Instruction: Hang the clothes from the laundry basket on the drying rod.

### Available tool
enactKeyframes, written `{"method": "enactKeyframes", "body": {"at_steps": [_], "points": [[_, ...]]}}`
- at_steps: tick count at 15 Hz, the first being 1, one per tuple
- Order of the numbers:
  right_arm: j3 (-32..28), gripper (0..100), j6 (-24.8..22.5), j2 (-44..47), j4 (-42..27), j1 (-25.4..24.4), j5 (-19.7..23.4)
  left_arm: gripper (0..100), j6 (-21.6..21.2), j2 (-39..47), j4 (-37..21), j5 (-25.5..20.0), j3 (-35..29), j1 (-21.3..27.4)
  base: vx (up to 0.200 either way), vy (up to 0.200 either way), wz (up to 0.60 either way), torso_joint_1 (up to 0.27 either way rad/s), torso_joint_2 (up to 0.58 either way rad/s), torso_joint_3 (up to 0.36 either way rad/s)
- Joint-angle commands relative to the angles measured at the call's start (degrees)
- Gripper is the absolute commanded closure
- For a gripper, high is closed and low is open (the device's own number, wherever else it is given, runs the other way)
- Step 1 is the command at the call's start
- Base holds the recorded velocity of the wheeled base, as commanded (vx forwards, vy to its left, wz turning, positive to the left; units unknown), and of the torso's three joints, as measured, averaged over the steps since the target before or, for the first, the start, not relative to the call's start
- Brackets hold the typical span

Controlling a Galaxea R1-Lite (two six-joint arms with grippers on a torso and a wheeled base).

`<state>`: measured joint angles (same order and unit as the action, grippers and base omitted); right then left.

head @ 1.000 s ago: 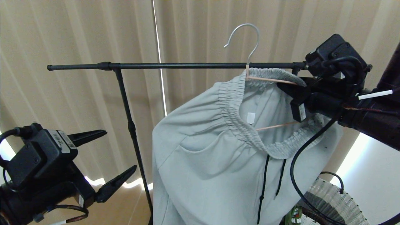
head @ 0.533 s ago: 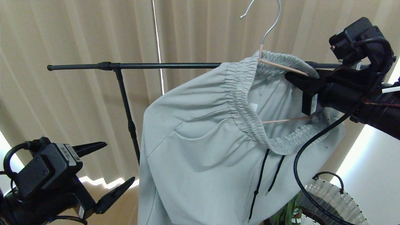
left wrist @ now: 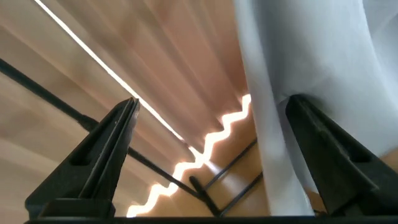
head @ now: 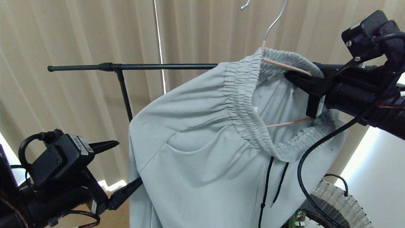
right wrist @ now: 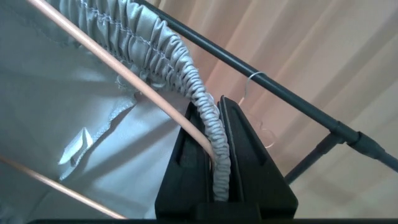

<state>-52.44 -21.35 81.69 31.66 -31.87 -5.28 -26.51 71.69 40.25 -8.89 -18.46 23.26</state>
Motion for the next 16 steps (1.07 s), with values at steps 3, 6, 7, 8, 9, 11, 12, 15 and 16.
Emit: {"method": "enactKeyframes", "body": {"at_steps": [3,6,7,8,9,11,12,15,16], "points": [[-0.11,100,0.34,0.22,0.07,-1.62,0.01,100,0.32,2.14,0.18,0.01,-1.14,0.12,0.000,0.000,0.00,0.000,0.00,0.000],[-0.11,100,0.25,0.40,-0.02,-1.62,-0.08,100,0.32,3.37,0.18,0.10,-0.70,-0.32,0.000,0.000,0.00,0.000,0.00,0.000],[-0.11,100,0.25,0.40,-0.02,-1.62,-0.17,100,0.41,3.72,0.18,0.10,-0.62,-0.67,0.000,0.000,0.00,0.000,0.00,0.000],[-0.20,100,0.25,0.31,-0.02,-1.53,-0.17,100,0.32,4.07,0.18,0.10,-0.44,-1.81,0.000,0.000,0.00,0.000,0.00,0.000],[-0.11,100,0.25,0.31,-0.02,-1.53,-0.26,100,0.32,4.16,0.18,0.10,-0.26,-2.61,0.000,0.000,0.00,0.000,0.00,0.000],[-0.11,100,0.25,0.14,-0.02,-1.27,-0.61,100,-0.47,3.98,0.18,0.19,1.05,-6.82,0.000,0.000,0.00,0.000,0.00,0.000],[-0.20,100,0.25,0.14,-0.02,-1.18,-0.79,100,-0.64,3.81,0.26,0.19,1.93,-8.76,0.000,0.000,0.00,0.000,0.00,0.000],[-0.11,100,0.16,0.31,-0.02,-1.18,-0.87,100,-0.91,3.81,0.35,0.27,2.11,-12.19,0.000,0.000,0.00,0.000,0.00,0.000],[-0.20,100,0.16,0.40,-0.11,-1.18,-0.87,100,-0.91,4.16,0.35,0.36,1.85,-13.24,0.000,0.000,0.00,0.000,0.00,0.000]]}}
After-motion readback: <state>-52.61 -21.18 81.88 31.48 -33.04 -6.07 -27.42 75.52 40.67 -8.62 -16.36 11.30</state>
